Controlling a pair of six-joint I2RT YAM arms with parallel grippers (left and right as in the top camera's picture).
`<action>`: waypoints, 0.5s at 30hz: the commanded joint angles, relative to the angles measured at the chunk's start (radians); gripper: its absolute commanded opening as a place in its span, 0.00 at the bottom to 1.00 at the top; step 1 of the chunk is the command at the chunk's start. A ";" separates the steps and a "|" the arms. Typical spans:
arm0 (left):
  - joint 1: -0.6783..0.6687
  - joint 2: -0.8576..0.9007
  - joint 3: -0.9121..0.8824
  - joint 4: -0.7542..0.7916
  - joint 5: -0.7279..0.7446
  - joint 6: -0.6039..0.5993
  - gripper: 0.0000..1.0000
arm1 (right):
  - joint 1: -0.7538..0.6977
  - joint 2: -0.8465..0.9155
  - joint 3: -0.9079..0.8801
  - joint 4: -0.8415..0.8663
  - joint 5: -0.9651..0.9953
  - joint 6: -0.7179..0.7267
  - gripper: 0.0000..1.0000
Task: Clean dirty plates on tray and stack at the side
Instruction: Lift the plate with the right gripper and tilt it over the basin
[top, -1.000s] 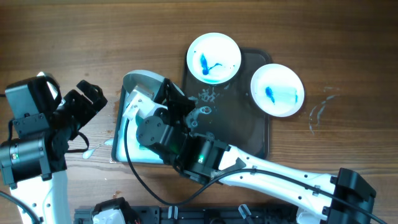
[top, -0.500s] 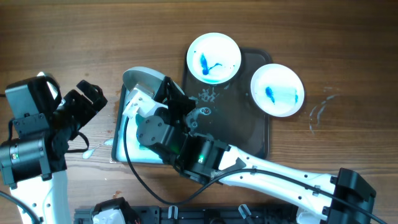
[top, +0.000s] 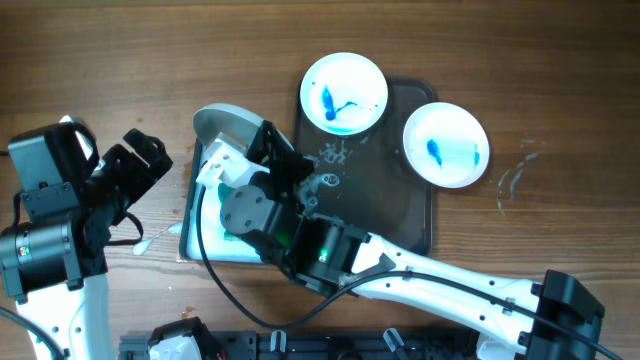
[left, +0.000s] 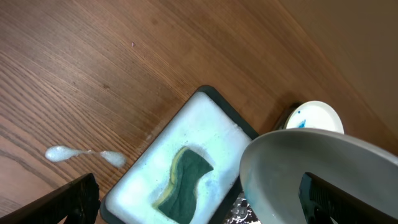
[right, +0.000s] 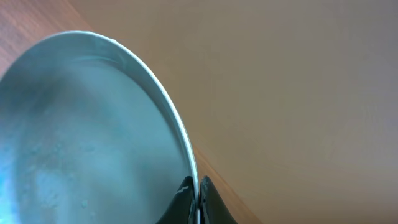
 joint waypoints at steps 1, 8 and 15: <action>0.006 -0.001 0.010 0.001 0.016 -0.010 1.00 | -0.006 0.007 0.019 0.015 0.022 0.034 0.04; 0.006 -0.001 0.010 0.001 0.016 -0.010 1.00 | -0.003 0.008 0.019 -0.015 0.017 0.097 0.04; 0.006 -0.001 0.010 0.001 0.016 -0.010 1.00 | -0.005 0.008 0.019 -0.010 0.048 0.101 0.04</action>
